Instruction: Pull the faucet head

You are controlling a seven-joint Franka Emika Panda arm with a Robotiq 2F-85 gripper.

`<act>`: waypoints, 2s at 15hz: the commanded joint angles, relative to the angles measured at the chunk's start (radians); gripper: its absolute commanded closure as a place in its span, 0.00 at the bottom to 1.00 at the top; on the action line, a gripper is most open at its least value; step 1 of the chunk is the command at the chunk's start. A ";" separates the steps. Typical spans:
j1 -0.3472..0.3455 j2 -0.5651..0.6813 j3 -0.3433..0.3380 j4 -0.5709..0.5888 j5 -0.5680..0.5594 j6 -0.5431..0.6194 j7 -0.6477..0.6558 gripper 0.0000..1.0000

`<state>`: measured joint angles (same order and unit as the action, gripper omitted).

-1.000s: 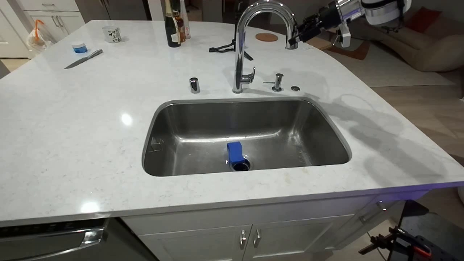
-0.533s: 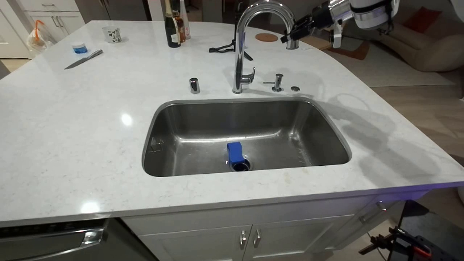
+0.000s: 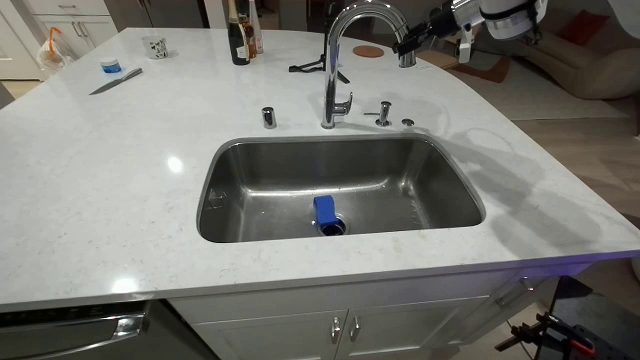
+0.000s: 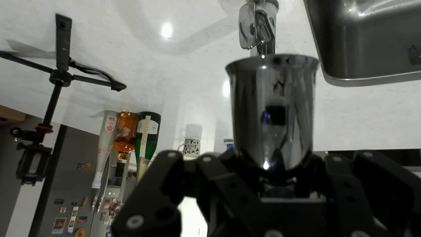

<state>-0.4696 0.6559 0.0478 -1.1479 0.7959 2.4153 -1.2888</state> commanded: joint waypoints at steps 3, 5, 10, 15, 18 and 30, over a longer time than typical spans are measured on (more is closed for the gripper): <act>0.008 0.021 -0.066 0.076 -0.096 -0.084 0.120 0.98; 0.006 0.019 -0.078 0.088 -0.123 -0.128 0.157 0.99; 0.002 0.003 -0.145 0.135 -0.239 -0.324 0.269 1.00; -0.002 0.007 -0.167 0.192 -0.292 -0.472 0.316 1.00; -0.004 0.020 -0.178 0.225 -0.313 -0.555 0.331 1.00; 0.016 0.123 -0.252 0.341 -0.433 -0.747 0.472 1.00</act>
<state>-0.4626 0.7442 -0.1619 -0.8709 0.4310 1.7639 -0.8913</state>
